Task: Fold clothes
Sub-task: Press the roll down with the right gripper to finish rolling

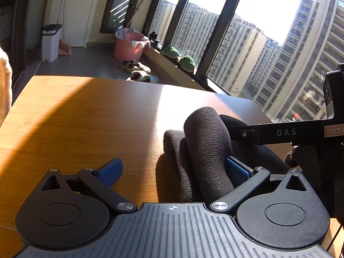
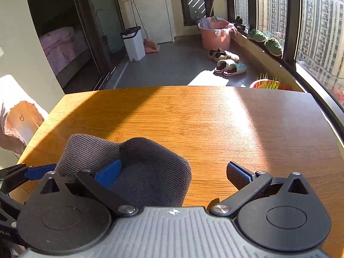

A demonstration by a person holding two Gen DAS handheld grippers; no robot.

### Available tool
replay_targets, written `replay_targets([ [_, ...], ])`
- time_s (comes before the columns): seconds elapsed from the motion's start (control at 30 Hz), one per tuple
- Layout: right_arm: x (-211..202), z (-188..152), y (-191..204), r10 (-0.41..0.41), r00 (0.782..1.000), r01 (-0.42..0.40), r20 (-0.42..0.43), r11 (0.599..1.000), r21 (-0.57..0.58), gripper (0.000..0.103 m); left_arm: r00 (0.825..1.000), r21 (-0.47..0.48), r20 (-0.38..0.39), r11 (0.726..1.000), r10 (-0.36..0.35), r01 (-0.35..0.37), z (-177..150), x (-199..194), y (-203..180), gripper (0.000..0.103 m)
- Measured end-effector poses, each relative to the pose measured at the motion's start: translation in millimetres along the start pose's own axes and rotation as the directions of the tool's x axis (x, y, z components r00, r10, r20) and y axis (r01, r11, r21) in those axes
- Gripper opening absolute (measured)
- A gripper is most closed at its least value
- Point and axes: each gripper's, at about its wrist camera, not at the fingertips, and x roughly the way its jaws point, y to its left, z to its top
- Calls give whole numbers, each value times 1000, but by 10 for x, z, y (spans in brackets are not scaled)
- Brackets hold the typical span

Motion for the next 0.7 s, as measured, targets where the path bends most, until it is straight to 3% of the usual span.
replay_targets([
  [0.13,-172,-158,20,-26,999,28,42,999,-42,103,999,5,-2,999,-32,33,-101,-73,-64,103],
  [0.23,-351,-227,51,-57,987,71,151,993,-94,103,999,3,10,999,-36,36,-141,-75,-106,103],
  [0.33,-665,-323,20,-21,970,56,244,989,-134,103,999,-15,24,999,-29,30,-145,-72,-106,103],
  [0.47,-815,-585,-77,91,986,-75,138,991,-115,103,999,-26,31,1000,-16,17,-136,-45,-136,103],
  [0.5,-790,-661,-61,73,988,-57,134,991,-122,103,999,-31,35,999,-10,11,-133,-30,-151,103],
  [0.7,-720,-788,-108,95,974,-61,204,984,-169,103,998,-52,53,998,24,-21,-137,5,-220,103],
])
